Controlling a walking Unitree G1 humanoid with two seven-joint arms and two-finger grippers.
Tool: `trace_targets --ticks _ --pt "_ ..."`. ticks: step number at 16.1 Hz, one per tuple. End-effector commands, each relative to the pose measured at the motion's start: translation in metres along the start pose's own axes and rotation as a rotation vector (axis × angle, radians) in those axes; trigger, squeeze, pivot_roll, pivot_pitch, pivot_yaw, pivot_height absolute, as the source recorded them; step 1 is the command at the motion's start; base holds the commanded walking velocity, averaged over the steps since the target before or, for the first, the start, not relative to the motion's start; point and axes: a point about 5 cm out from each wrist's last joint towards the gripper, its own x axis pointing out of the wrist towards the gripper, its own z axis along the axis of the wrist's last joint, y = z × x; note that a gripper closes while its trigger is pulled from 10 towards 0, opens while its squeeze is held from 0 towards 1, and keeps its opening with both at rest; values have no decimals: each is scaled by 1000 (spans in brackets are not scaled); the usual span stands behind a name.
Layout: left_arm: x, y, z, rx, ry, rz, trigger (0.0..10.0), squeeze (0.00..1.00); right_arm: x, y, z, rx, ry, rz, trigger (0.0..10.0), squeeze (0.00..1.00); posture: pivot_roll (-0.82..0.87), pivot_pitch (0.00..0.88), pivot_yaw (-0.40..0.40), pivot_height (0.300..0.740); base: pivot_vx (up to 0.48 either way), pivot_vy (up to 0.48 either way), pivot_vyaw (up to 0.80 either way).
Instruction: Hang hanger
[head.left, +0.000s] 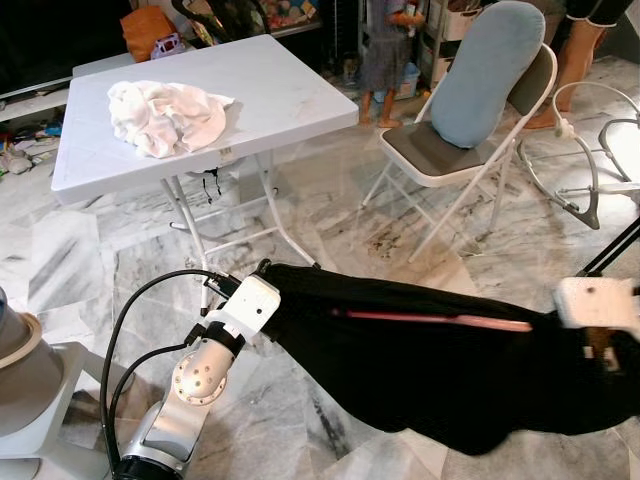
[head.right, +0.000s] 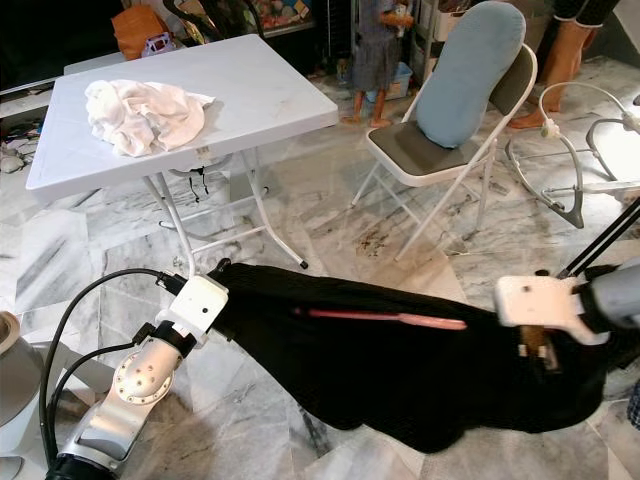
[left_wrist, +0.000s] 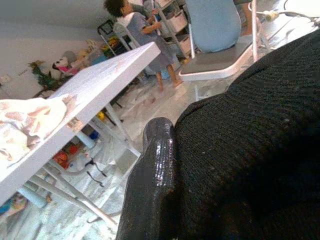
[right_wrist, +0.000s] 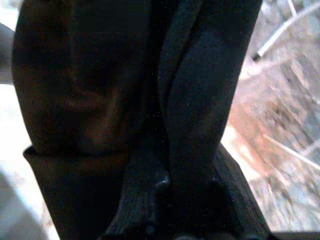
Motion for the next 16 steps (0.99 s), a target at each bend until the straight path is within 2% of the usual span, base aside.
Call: trace_targets --ticks 1,2,4,5,8,12,14,15,16 --pt "-4 14 -8 -20 47 54 0 0 -21 -6 2 -4 -22 -27 10000 0 -138 38 79 740 0 0 0" --pt "-4 13 -10 -37 53 48 0 0 -31 -12 7 14 -82 -45 10000 0 -140 36 80 740 0 0 0" --pt "-4 12 -12 -46 66 29 0 0 -38 -15 11 17 -116 -52 10000 0 -141 36 81 740 0 0 0" --pt "-4 11 -14 -45 74 21 0 0 -40 -16 13 14 -134 -56 10000 0 -141 43 78 740 0 0 0" --pt "-4 4 -19 -96 109 -1 0 0 -45 -23 31 43 -322 -63 10000 0 -132 34 77 740 0 0 0" --pt "-6 -4 -23 -129 127 -42 0 0 -50 -26 43 71 -484 -71 10000 0 -129 37 79 740 0 0 0" --pt "-5 -8 -22 -164 122 -45 0 0 -50 -31 45 136 -567 -113 10000 0 -134 35 76 740 0 0 0" --pt "-4 -12 -19 -166 113 -53 0 0 -42 -38 51 162 -608 -164 10000 0 -133 35 76 740 0 0 0" --pt "-2 -17 -16 -169 101 -61 0 0 -25 -49 58 204 -643 -249 10000 0 -130 36 73 740 0 0 0"
